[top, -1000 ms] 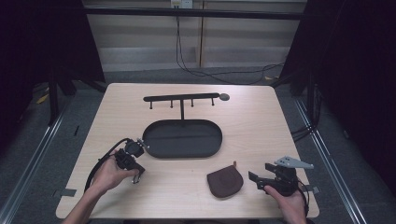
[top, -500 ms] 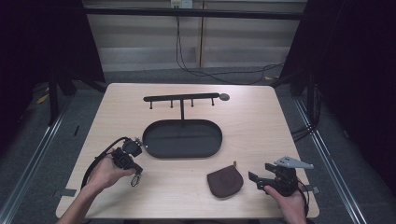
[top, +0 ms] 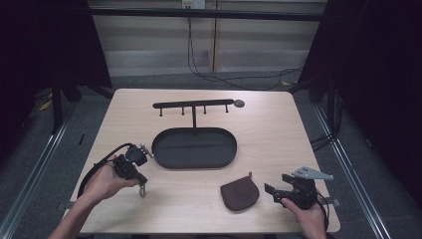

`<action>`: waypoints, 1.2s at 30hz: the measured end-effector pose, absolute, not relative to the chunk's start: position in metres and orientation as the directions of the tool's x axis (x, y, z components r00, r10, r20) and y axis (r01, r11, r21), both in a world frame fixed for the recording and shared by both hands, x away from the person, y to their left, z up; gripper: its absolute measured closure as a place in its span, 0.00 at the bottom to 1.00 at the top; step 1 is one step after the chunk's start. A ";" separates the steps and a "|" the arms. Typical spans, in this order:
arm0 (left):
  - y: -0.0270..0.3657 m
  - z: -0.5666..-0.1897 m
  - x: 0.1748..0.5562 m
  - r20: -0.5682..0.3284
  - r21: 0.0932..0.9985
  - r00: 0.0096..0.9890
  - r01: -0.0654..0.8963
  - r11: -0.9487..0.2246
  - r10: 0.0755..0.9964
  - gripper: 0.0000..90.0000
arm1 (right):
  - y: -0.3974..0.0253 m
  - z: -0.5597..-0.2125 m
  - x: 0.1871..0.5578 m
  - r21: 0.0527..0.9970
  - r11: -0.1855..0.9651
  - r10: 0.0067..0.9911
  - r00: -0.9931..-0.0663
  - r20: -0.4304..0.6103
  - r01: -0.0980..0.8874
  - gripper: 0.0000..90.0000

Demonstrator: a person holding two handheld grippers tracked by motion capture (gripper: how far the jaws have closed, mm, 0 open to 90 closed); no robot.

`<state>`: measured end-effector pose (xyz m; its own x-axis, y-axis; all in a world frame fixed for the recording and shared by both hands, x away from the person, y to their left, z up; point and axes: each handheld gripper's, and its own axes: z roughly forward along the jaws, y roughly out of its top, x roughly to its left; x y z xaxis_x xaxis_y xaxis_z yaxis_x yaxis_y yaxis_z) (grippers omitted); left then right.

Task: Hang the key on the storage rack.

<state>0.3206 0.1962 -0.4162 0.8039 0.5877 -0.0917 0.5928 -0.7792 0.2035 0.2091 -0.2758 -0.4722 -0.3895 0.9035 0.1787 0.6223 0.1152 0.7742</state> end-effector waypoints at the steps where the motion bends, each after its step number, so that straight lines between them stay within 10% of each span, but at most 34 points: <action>1: 0.196 -0.416 0.321 -0.092 0.203 0.804 0.593 -0.779 0.588 0.99 | -0.276 -0.472 0.209 0.774 0.115 0.904 -0.389 0.179 0.622 0.22; 36: 0.185 -0.361 0.328 -0.024 0.154 0.829 0.556 -0.817 0.559 0.99 | -0.276 -0.472 0.209 0.774 0.110 0.904 -0.387 0.183 0.623 0.21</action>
